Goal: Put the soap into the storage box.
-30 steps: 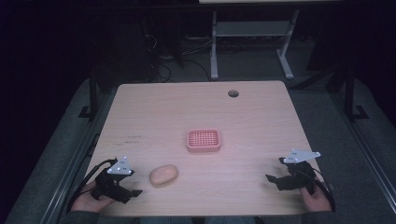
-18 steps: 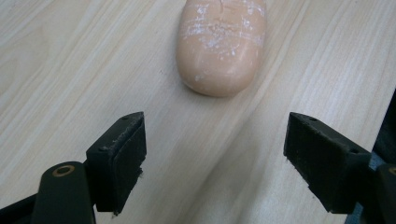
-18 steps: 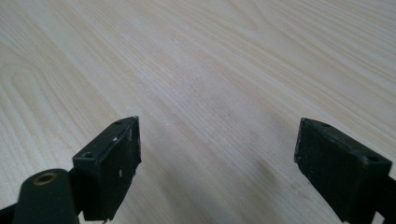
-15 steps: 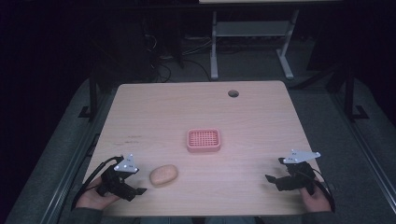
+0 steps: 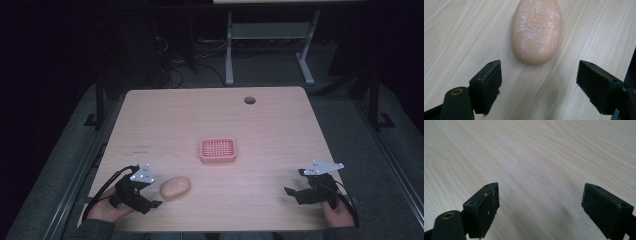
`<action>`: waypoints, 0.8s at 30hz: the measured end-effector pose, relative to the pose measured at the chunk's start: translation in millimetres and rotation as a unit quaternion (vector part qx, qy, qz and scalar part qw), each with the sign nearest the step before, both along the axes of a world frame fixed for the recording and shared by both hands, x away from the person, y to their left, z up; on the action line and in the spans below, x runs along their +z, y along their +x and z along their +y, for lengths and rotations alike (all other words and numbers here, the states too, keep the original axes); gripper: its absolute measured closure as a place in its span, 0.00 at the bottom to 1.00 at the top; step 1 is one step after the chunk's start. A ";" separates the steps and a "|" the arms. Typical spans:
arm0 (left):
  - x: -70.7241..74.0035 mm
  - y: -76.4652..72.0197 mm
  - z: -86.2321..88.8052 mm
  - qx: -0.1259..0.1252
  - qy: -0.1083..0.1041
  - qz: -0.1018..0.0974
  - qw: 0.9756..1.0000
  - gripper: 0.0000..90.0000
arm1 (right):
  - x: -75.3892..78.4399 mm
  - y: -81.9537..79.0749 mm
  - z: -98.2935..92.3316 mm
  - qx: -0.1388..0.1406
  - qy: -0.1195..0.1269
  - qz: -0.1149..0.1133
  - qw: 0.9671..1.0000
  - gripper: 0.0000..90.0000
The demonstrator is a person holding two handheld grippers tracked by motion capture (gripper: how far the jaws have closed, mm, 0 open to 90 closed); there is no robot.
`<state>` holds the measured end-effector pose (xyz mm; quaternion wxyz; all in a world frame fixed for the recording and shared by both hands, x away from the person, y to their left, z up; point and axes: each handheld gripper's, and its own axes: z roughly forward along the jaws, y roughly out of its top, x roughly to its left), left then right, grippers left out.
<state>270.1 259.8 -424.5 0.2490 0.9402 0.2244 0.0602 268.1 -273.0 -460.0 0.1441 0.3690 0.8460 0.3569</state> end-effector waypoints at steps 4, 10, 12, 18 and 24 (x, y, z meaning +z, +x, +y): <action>0.7 3.0 -5.1 -0.004 0.001 0.003 1.000 0.23 | 0.1 -0.1 -0.3 0.000 0.001 -0.001 1.000 0.16; -0.9 7.2 -10.4 -0.011 0.003 0.003 1.000 0.23 | 0.2 -0.2 -0.6 -0.001 0.002 0.000 1.000 0.16; -1.5 7.2 -11.7 -0.010 0.004 0.005 1.000 0.23 | 0.1 -0.1 -0.6 0.000 0.002 0.001 1.000 0.16; -2.4 8.9 -14.2 -0.013 0.006 0.005 1.000 0.23 | 0.0 0.1 -0.4 0.000 0.002 0.001 1.000 0.16; -2.6 11.1 -19.0 -0.014 0.006 0.007 1.000 0.23 | 0.0 0.2 -0.2 0.001 0.001 0.001 1.000 0.16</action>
